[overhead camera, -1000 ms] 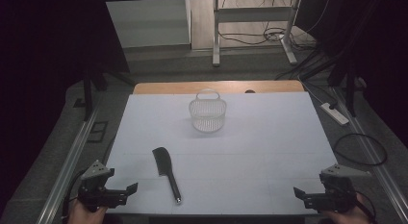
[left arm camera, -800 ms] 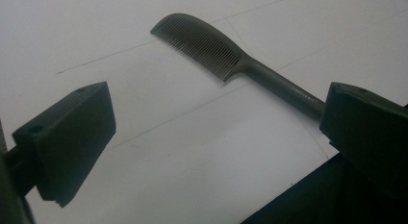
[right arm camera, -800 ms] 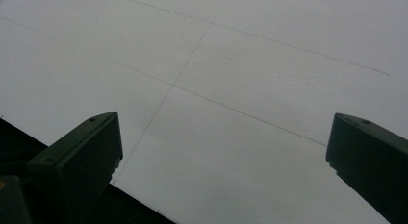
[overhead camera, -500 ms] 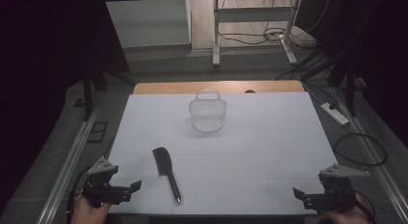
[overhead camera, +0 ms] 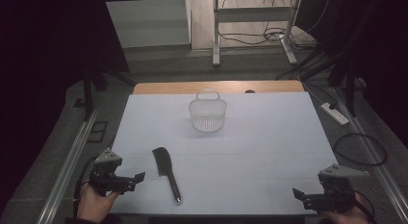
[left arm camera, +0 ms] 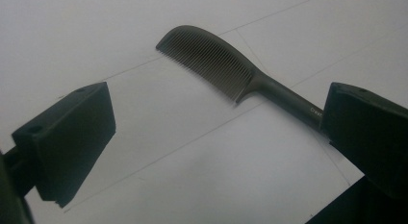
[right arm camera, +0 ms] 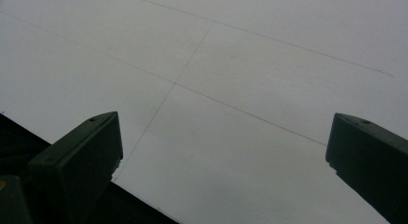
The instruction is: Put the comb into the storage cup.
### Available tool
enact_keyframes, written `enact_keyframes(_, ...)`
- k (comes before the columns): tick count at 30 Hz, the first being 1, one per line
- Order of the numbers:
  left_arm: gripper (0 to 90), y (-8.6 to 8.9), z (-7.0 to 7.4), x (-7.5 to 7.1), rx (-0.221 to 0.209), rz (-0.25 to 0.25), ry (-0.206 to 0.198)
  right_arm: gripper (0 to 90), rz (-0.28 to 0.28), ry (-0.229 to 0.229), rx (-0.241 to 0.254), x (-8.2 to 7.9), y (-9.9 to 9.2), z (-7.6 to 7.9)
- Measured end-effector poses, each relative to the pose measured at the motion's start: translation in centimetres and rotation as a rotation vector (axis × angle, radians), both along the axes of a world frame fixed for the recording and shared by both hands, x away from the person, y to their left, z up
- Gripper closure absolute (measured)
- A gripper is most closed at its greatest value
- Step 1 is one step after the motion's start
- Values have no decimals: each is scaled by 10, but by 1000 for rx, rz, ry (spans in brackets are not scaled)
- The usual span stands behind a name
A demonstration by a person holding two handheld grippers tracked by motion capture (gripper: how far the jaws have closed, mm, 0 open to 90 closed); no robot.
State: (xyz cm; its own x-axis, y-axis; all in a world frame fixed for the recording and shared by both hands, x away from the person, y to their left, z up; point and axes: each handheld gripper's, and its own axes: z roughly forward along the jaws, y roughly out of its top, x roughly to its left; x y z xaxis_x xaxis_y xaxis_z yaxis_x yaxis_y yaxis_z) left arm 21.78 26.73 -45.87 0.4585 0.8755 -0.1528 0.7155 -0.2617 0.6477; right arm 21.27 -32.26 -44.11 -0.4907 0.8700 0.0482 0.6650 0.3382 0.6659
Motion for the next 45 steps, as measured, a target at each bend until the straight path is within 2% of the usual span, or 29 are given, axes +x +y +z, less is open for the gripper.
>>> enact_keyframes(8, 0, -2, -3, 14, -2, -19, 25, 0, 1, 0, -2, 0, 0, 0)
enact_keyframes(14, 0, -7, -6, 23, 14, -37, 43, 0, 3, 0, -2, 0, 0, 0)
enact_keyframes(22, 0, -12, -9, 36, -1, -46, 68, 0, 5, 2, -5, 0, 0, 0)
enact_keyframes(45, 0, -24, -16, 71, 16, -80, 107, 0, 10, 6, -9, 0, 1, 0)
